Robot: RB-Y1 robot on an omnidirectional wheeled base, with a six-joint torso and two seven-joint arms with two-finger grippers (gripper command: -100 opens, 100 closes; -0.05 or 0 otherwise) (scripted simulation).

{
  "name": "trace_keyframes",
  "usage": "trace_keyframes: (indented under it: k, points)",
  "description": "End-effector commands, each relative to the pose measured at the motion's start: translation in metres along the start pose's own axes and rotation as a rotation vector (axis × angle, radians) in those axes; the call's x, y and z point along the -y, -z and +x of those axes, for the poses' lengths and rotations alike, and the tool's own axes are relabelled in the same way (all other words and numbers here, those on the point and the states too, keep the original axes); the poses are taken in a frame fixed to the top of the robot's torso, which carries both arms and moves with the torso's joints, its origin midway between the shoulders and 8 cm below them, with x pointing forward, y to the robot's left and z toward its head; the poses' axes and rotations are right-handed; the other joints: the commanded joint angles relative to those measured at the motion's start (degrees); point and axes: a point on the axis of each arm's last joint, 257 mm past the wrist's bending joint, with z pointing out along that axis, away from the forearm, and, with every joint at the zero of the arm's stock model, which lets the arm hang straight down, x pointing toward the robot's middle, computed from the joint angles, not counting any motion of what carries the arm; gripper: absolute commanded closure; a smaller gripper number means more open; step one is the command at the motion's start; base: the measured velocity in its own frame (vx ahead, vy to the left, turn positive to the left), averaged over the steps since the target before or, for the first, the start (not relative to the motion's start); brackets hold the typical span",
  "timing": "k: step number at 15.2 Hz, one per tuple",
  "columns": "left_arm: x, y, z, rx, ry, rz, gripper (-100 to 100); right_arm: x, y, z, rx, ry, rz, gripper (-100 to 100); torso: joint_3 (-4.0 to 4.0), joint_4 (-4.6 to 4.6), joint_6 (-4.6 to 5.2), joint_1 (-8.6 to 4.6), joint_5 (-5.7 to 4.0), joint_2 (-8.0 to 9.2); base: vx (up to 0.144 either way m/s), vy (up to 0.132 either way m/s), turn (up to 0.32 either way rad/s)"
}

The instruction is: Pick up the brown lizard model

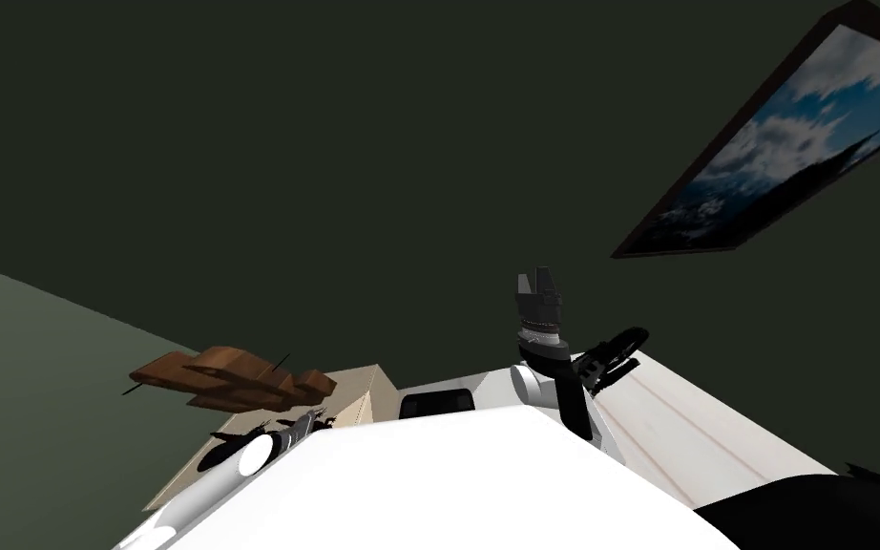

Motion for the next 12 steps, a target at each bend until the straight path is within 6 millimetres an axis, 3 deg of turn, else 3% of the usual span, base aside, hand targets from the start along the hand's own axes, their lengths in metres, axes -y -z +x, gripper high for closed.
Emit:
trace_keyframes:
  k: [1, 4, 10, 12]
  points:
    - [-0.017, 0.002, -0.013, 0.003, 0.029, -0.055, -100, 0.000, 0.000, 0.000, 0.000, 0.000, 0.000, 0, 0.00, 0.00, 0.00, 0.00, 0.00, 0.00, 0.017, 0.034, -0.224]
    - [-0.040, 0.007, -0.032, 0.015, 0.075, -0.127, -100, 0.000, 0.000, 0.000, 0.000, 0.000, 0.000, 0, 0.00, 0.00, 0.01, 0.02, 0.00, -0.01, 0.020, 0.036, -0.256]
    - [-0.065, 0.017, -0.052, 0.022, 0.139, -0.212, -100, 0.000, 0.000, 0.000, 0.000, 0.000, 0.000, 0, 0.00, 0.00, 0.01, 0.01, 0.00, 0.00, 0.014, 0.039, -0.177]
    - [-0.063, 0.017, -0.053, 0.022, 0.135, -0.205, -100, 0.000, 0.000, 0.000, 0.000, 0.000, 0.000, 0, -0.01, 0.00, 0.00, 0.02, 0.01, -0.02, 0.013, 0.032, -0.141]
